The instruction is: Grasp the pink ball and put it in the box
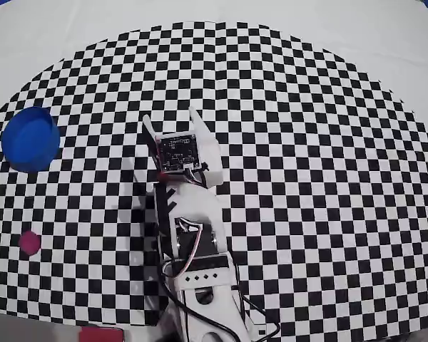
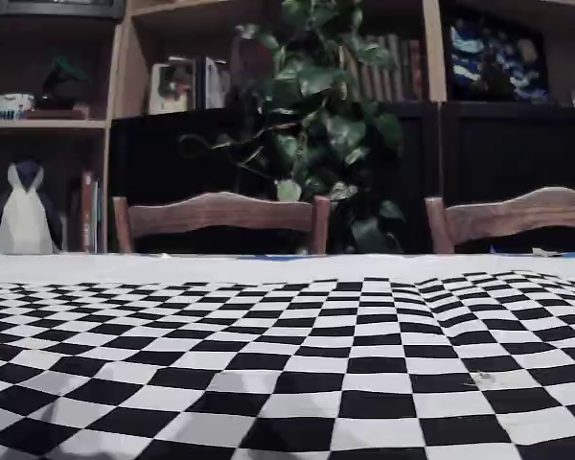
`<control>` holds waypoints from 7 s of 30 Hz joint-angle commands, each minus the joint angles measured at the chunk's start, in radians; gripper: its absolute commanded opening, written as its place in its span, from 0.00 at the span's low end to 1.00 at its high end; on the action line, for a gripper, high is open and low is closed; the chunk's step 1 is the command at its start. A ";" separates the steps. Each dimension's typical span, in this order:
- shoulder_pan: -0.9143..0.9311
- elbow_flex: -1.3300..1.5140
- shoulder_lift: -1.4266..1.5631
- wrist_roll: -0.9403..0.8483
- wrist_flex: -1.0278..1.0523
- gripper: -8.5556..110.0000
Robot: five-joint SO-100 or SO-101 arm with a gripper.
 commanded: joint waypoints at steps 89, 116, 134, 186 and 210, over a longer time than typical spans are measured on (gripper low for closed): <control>-1.028 0.008 -0.025 0.003 -0.064 0.28; -1.078 -0.054 -0.348 -0.008 -0.201 0.28; -1.085 -0.216 -0.618 -0.008 -0.201 0.28; -1.042 -0.416 -0.982 -0.009 -0.183 0.29; -1.046 -0.538 -1.177 -0.005 -0.176 0.29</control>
